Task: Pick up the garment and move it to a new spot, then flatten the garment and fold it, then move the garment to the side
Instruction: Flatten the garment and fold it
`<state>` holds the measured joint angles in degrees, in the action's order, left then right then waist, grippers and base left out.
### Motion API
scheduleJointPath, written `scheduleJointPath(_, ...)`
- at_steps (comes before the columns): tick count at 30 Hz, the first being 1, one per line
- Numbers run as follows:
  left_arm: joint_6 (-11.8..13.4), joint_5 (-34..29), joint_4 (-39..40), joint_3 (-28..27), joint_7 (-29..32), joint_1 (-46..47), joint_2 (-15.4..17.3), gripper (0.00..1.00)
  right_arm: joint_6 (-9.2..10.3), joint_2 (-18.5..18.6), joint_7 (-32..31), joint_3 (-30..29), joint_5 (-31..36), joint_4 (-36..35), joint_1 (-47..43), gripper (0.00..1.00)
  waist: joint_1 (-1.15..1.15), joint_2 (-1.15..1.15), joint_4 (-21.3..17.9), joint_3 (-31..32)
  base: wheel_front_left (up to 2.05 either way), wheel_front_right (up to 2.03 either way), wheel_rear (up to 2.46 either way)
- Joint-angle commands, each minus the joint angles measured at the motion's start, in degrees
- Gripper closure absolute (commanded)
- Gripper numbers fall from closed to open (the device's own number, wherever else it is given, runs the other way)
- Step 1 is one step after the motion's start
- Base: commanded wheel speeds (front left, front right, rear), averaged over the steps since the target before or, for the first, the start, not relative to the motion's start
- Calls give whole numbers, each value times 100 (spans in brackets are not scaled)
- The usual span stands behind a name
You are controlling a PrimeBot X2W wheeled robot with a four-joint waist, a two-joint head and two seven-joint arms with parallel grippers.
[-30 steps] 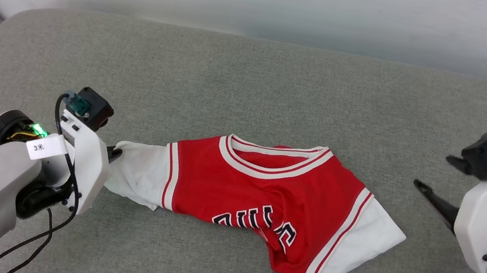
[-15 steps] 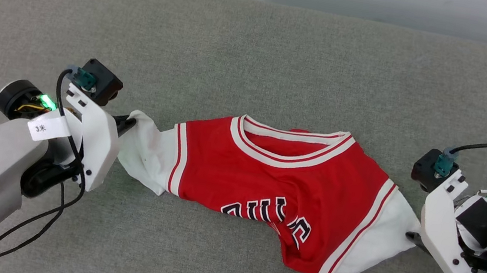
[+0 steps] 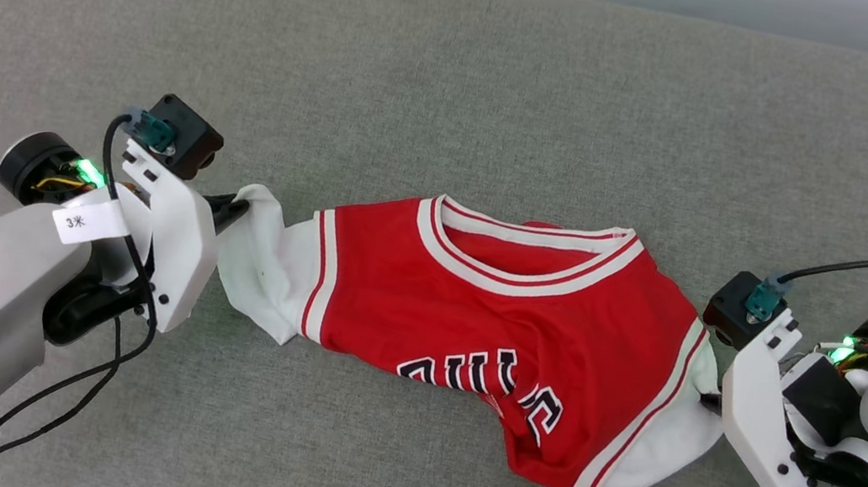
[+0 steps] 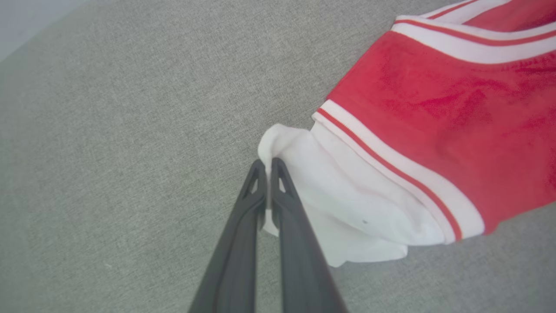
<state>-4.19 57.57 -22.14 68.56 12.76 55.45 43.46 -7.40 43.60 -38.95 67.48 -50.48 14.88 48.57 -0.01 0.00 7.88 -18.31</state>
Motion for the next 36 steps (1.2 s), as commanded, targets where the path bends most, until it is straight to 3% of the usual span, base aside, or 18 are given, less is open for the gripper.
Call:
scheduleJointPath(1,-18,-8,-3,0,-55,-27,27,100,-13,-179,288,166,-64,168,-45,100,1,0,-54,156,0,0,0)
scheduleJointPath(12,113,-172,484,-314,-718,204,201,100,-6,280,1641,-127,-333,127,601,100,1,0,-127,802,0,0,0)
scheduleJointPath(23,353,-451,1066,-751,-978,984,332,100,-6,728,2031,-701,-110,-232,1508,100,1,0,-167,763,0,0,0)
scheduleJointPath(28,292,-521,987,-1044,-900,1763,147,100,-6,601,1863,-1045,228,-212,2402,100,1,0,-215,375,0,0,0)
scheduleJointPath(36,211,-834,350,-1478,-924,3336,-287,100,-6,128,1827,-1315,811,378,4189,100,1,0,-273,-424,0,0,0)
